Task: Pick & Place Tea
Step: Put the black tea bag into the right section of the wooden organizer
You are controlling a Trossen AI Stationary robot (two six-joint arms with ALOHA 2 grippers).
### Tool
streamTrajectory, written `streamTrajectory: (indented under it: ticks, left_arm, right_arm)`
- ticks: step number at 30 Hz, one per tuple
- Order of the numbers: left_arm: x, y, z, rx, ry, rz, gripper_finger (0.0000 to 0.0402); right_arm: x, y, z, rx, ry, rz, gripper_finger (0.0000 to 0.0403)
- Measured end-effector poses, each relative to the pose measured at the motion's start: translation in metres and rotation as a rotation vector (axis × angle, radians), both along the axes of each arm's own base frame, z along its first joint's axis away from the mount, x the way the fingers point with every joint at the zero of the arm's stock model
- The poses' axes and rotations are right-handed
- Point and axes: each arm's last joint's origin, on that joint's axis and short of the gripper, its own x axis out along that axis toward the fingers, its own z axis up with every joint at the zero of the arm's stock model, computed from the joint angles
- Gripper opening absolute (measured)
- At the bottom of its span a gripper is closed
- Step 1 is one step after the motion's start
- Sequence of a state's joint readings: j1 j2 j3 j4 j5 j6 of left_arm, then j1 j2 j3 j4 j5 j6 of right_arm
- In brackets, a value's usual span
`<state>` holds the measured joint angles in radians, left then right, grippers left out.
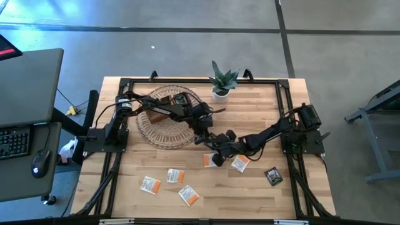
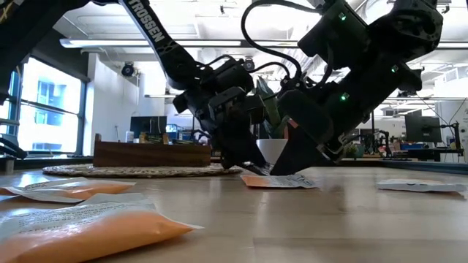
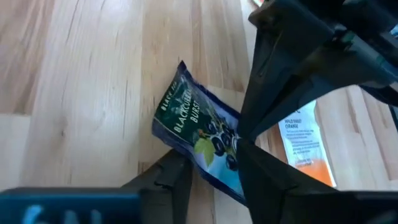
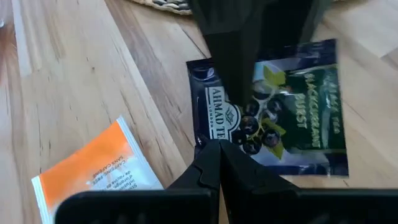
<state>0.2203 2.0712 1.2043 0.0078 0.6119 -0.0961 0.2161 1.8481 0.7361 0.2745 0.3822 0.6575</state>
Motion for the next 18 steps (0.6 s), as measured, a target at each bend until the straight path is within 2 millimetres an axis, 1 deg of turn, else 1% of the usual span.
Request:
streamTrajectory:
  ticks: [4,7,9,10,12,14,16,18]
  left_arm:
    - [0.002,0.0,0.003,0.012,-0.018,-0.008,0.0075]
    - [0.001,0.001,0.003,0.013,-0.013,-0.008,0.0036]
    - [0.001,0.001,0.003,0.015,-0.009,-0.012,0.0012]
    - [0.0,0.004,0.003,0.017,-0.008,-0.009,0.0007]
    - [-0.001,0.006,0.004,0.013,-0.004,0.0,0.001]
    - [-0.004,0.01,0.009,0.016,0.015,0.026,0.0012]
    - [-0.007,0.015,0.016,0.032,0.02,0.043,0.0006]
    - [-0.015,0.02,0.024,0.043,0.046,0.048,0.0003]
  right_arm:
    - [0.0,0.0,0.002,-0.008,-0.006,0.003,0.0]
    - [-0.002,0.0,0.01,-0.013,-0.015,0.009,0.0]
    - [-0.002,0.0,0.019,-0.025,-0.041,0.027,0.0]
    - [-0.002,0.0,0.026,-0.032,-0.062,0.036,0.0]
    - [-0.002,-0.001,0.039,-0.05,-0.103,0.04,0.0]
    - [-0.004,-0.002,0.052,-0.058,-0.141,0.037,0.0]
    - [-0.006,-0.002,0.066,-0.061,-0.189,0.04,0.0001]
    - [-0.009,-0.003,0.08,-0.086,-0.224,0.061,0.0001]
